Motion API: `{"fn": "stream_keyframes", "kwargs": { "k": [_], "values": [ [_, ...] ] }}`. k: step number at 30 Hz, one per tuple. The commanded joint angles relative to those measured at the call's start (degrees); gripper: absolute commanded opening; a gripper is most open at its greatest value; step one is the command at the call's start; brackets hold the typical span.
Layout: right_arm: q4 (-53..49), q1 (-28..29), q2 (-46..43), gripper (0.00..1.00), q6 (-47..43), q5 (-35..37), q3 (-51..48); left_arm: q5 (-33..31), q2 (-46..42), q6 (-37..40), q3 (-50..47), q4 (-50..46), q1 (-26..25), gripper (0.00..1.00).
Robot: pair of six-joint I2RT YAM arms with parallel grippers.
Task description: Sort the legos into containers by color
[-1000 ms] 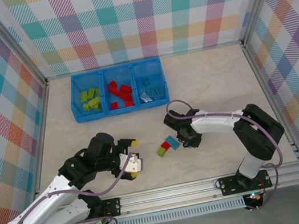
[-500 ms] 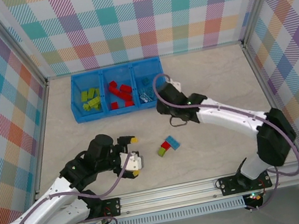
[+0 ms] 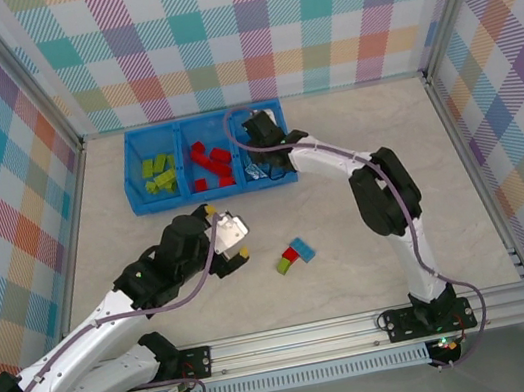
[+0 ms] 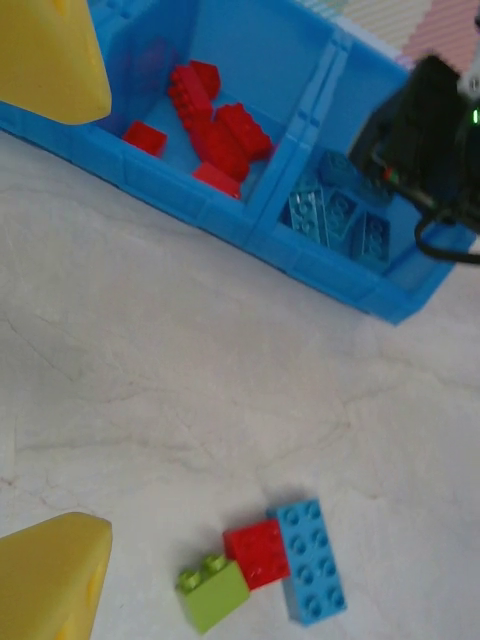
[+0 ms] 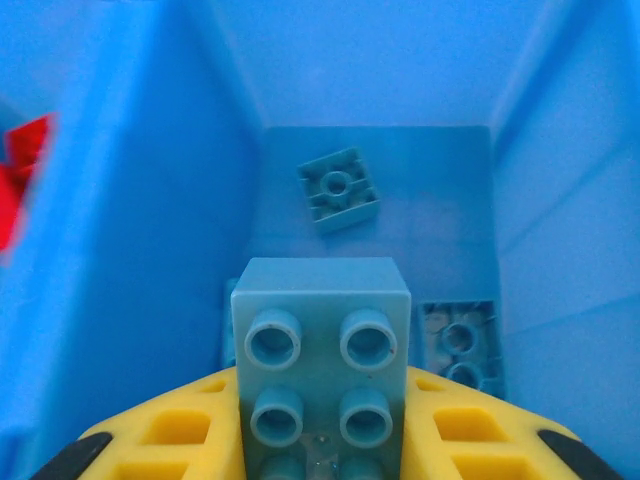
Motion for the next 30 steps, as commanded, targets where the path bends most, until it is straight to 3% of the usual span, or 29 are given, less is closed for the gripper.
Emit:
{"fn": "stream_keyframes", "kwargs": {
  "k": [1,4,11,17,20,24,30],
  "values": [
    [-1.8,-0.1,0.5,0.36,-1.4,-2.4,4.0,-4.4,-1.1,-4.1,0.3,3.5,0.2,1.0],
    [-2.5,-0.1,-0.1,0.47,-2.3,-2.6,5.1,-5.2,-0.9,-4.7,0.3,3.8,0.7,1.0],
    [-4.3,-0.1,-7.5,0.48,-3.6,-3.5,3.6,-5.1,0.4,-6.7,1.5,3.1,1.6,1.0],
    [-5.4,0.1,-25.6,0.49,-5.0,-13.2,-13.0,-5.0,0.8,-7.7,3.3,0.4,1.7,1.0],
    [-4.2,1.0,-38.4,0.51,-7.2,-20.0,-28.2,3.5,-0.6,2.6,3.4,-4.2,1.7,1.0],
    [-10.1,3.9,-51.3,0.52,-6.2,-18.2,-41.2,13.3,-4.4,12.5,-1.7,-3.9,1.7,1.0],
    [-18.9,9.8,-55.9,0.64,-6.5,-18.9,-50.9,23.9,-9.9,24.8,-7.9,-3.0,1.5,1.0]
  ]
}}
